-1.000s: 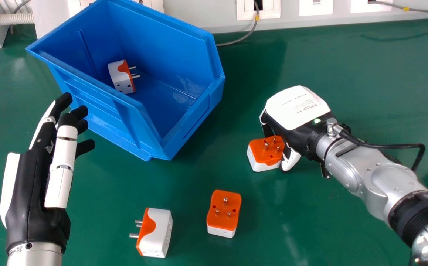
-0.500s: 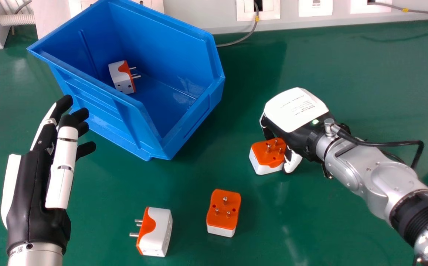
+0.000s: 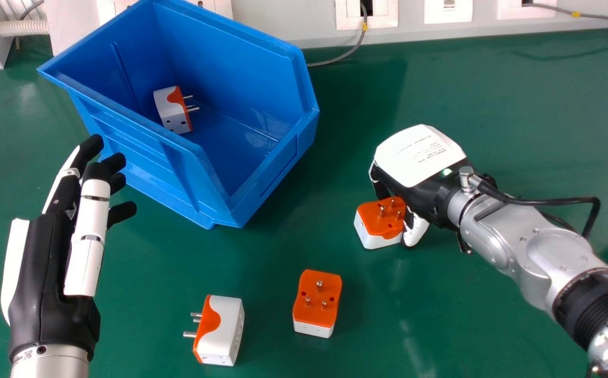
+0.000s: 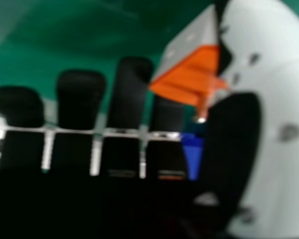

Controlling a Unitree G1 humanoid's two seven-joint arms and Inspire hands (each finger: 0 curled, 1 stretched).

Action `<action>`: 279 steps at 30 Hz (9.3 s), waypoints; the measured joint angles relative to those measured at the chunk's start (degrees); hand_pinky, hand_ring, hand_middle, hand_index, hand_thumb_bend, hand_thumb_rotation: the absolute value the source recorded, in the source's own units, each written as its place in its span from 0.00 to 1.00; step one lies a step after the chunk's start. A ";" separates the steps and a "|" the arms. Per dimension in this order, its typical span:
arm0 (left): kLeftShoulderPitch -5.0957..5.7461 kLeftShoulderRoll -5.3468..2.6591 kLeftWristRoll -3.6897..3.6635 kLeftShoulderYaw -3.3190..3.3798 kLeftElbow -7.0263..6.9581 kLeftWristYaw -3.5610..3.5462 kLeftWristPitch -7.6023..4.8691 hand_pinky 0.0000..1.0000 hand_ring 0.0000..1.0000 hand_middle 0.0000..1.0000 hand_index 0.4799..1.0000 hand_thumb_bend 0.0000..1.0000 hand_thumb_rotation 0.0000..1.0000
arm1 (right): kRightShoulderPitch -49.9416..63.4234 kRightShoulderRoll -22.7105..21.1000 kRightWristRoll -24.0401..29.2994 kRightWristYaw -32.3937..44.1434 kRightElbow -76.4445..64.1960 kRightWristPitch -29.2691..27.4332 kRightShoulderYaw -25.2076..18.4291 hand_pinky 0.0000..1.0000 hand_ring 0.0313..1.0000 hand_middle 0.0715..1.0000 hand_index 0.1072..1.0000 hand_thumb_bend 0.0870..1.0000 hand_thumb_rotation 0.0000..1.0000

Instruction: Pick all objects and put in blue box

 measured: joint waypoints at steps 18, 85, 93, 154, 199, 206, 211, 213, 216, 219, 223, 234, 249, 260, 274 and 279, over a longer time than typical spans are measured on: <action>0.30 0.10 -0.02 0.26 0.00 -0.27 -0.01 0.78 0.87 0.87 0.81 0.35 0.90 | 5.78 -2.92 3.72 4.20 -10.87 2.89 -6.46 0.10 0.13 0.39 0.41 0.48 0.00; -0.14 0.59 -0.63 1.67 0.22 -1.78 0.39 0.78 0.87 0.86 0.80 0.39 0.89 | 13.30 -5.65 8.02 16.68 -32.04 6.95 -16.81 0.63 0.73 0.79 0.74 0.58 0.14; -0.40 0.63 -0.62 1.69 0.24 -1.83 0.39 0.78 0.87 0.86 0.79 0.39 0.89 | 13.46 -5.99 7.97 16.84 -32.56 6.59 -16.99 0.79 0.86 0.92 0.88 0.66 0.18; -1.03 0.56 -0.10 0.74 -0.63 -0.95 2.15 0.77 0.86 0.85 0.78 0.36 0.89 | 8.15 0.88 5.07 12.30 -13.14 6.72 -9.14 0.78 0.86 0.91 0.84 0.65 0.10; -0.80 0.14 0.00 -0.21 -1.91 0.00 3.30 0.77 0.86 0.85 0.79 0.35 0.90 | 3.41 2.28 2.87 -3.83 0.32 -2.72 -3.57 0.46 0.53 0.56 0.48 0.48 0.01; -0.55 0.14 0.01 -0.25 -2.02 0.01 3.30 0.77 0.86 0.85 0.79 0.36 0.90 | 3.41 2.28 2.90 -5.22 0.81 -2.98 -3.51 0.43 0.49 0.52 0.44 0.47 0.01; -0.58 0.15 -0.02 -0.23 -2.02 -0.06 3.29 0.77 0.86 0.85 0.79 0.36 0.90 | 3.40 2.29 3.08 -5.24 0.59 -2.96 -3.62 0.40 0.45 0.49 0.41 0.46 0.00; -0.59 0.15 -0.03 -0.22 -2.02 -0.07 3.29 0.77 0.86 0.85 0.79 0.36 0.90 | 3.40 2.29 3.22 -5.24 0.47 -2.74 -3.75 0.40 0.45 0.49 0.41 0.46 0.00; -0.59 0.15 -0.07 -0.18 -2.01 -0.08 3.29 0.77 0.86 0.85 0.79 0.37 0.90 | 3.40 2.28 3.38 -5.24 0.26 -1.80 -4.33 0.38 0.44 0.48 0.40 0.46 0.00; -0.60 0.15 -0.09 -0.15 -2.01 -0.08 3.29 0.77 0.86 0.85 0.79 0.37 0.90 | 3.40 2.27 3.52 -5.24 -0.21 -1.17 -5.04 0.38 0.43 0.48 0.41 0.46 0.00; -0.70 0.15 -0.06 -0.18 -2.00 -0.08 3.29 0.77 0.86 0.85 0.79 0.36 0.90 | 3.42 2.16 3.53 -5.18 -1.25 -0.82 -5.35 0.37 0.43 0.48 0.41 0.46 0.00; -0.70 0.11 -0.02 -0.43 -2.01 0.01 3.30 0.77 0.86 0.85 0.79 0.36 0.90 | 3.52 0.44 3.69 -2.28 -6.10 -0.83 -5.91 0.36 0.41 0.48 0.41 0.45 0.00; -0.57 -0.28 0.68 -1.28 -2.42 1.17 3.54 0.76 0.85 0.85 0.79 0.34 0.90 | 4.67 -1.56 4.05 1.80 -15.32 -1.33 -8.82 0.34 0.42 0.49 0.40 0.45 0.00; -0.82 -0.29 0.64 -1.29 -2.10 1.18 3.51 0.77 0.85 0.85 0.79 0.34 0.90 | 7.89 -2.01 5.67 4.48 -23.65 -1.69 -10.62 0.34 0.41 0.50 0.41 0.45 0.00; -1.20 -0.44 1.44 -1.75 -1.56 1.29 3.42 0.77 0.85 0.85 0.78 0.34 0.90 | 5.53 0.01 8.77 7.87 -27.44 -5.21 -12.93 0.33 0.41 0.50 0.44 0.44 0.00; -1.25 -0.64 2.16 -2.59 -1.59 2.14 3.52 0.77 0.85 0.85 0.78 0.34 0.89 | 2.90 0.74 8.82 7.86 -27.30 -7.05 -12.95 0.33 0.41 0.50 0.45 0.44 0.00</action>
